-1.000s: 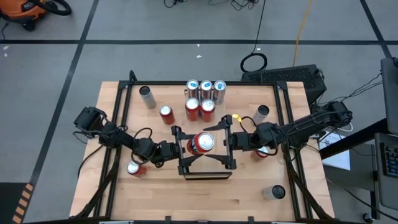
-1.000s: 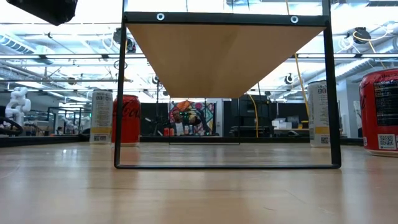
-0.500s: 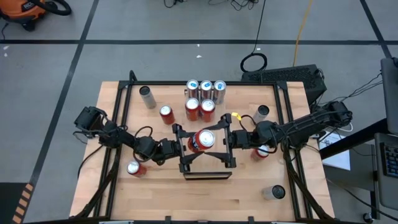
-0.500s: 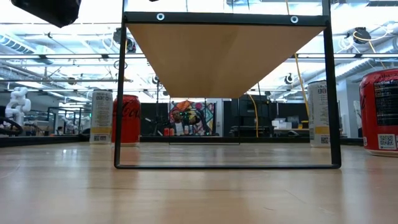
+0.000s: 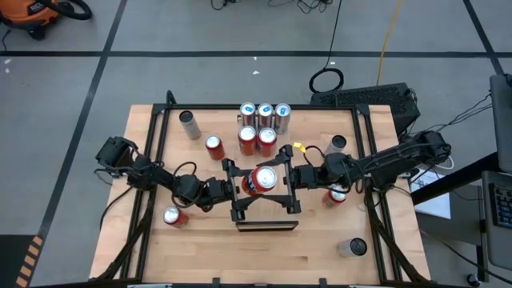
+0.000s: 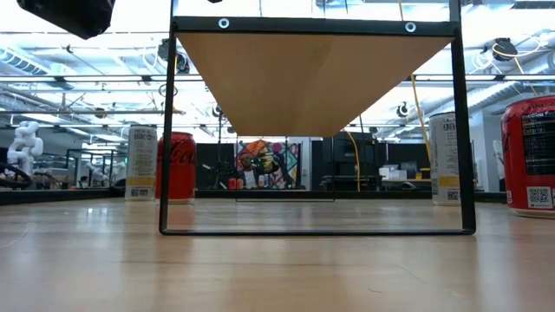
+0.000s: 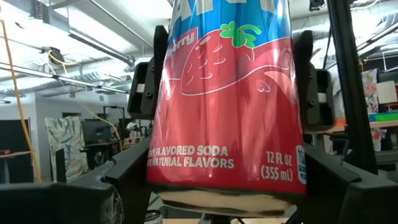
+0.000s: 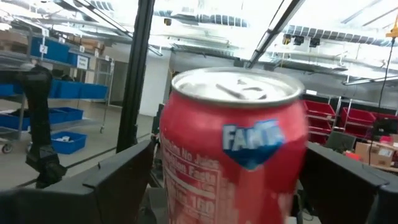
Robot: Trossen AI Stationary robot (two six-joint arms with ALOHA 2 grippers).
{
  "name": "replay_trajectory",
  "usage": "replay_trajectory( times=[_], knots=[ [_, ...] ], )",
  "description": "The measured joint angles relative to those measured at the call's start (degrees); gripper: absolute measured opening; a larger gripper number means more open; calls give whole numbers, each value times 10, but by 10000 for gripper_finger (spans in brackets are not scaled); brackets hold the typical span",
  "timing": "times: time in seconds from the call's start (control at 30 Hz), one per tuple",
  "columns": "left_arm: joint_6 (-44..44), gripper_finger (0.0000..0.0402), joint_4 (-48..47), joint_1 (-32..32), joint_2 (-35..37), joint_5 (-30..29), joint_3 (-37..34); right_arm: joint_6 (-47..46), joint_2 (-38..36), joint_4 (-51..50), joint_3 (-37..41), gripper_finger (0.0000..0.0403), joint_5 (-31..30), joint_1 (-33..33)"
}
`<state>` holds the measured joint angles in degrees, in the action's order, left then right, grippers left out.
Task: Place canned beverage on shelf
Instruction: Put the red soda can on the shelf aligned with the other red soda can
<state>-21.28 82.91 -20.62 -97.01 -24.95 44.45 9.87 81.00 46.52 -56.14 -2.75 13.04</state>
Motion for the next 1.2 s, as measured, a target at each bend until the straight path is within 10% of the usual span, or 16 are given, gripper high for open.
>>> replay_trajectory(
  times=[1.2],
  knots=[
    [-3,291,-14,-2,0,3,0,14,-13,-78,-28,352,-4,17]
  ],
)
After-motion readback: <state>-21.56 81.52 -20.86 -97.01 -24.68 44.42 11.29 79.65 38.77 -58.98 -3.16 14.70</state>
